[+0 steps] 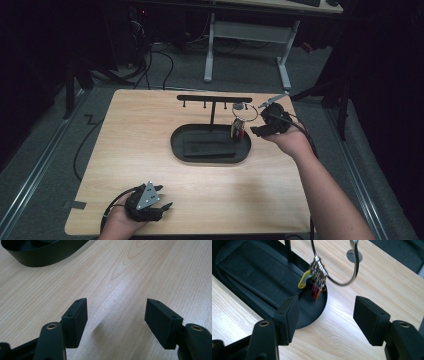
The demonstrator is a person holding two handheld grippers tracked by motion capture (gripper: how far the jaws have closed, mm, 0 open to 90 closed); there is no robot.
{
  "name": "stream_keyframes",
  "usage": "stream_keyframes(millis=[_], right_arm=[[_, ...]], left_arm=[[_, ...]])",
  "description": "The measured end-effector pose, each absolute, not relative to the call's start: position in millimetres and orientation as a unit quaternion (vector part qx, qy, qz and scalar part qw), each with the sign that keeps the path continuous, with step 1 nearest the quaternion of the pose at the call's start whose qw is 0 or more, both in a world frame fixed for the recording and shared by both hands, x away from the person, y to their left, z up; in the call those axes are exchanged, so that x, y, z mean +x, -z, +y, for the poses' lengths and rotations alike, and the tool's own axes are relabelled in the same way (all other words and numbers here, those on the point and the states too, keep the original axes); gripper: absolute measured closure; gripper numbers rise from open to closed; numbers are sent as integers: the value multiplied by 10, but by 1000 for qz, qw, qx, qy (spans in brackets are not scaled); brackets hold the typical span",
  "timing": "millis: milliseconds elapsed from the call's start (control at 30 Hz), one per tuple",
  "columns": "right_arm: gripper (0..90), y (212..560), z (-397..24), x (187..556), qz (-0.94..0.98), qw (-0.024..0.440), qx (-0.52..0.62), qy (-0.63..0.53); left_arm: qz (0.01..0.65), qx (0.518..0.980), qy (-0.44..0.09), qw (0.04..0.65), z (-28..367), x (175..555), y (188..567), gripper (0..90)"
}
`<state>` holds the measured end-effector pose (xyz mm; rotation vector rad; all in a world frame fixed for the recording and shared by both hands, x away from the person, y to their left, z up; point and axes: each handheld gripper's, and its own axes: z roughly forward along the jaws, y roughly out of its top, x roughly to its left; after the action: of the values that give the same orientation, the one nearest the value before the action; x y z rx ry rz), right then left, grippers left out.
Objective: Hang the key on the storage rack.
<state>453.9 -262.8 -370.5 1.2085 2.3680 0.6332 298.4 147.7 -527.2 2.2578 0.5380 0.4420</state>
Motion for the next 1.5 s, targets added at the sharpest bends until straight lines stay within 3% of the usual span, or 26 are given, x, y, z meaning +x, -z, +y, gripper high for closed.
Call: stream_keyframes(millis=[167,367,700,900,1000,1500], right_arm=[[411,3946,-2788,4317,826,195,457,-265],[382,4262,-2926,3999,819,212,456,-276],[330,4862,-3191,3381,765,199,486,-373],[285,5031,-3314,3016,733,245,491,-402],[289,5124,-3278,2942,741,269,477,-388],[286,5206,-3194,2981,765,250,464,-370]], left_arm=[[212,885,-170,379,1472,2993,5279,353],[212,885,-169,379,1466,3002,5282,354],[210,887,-165,376,1432,3010,5295,357],[215,886,-165,376,1405,3011,5306,363],[215,885,-168,377,1387,3001,5297,365],[214,875,-179,396,1382,2997,5228,365]])
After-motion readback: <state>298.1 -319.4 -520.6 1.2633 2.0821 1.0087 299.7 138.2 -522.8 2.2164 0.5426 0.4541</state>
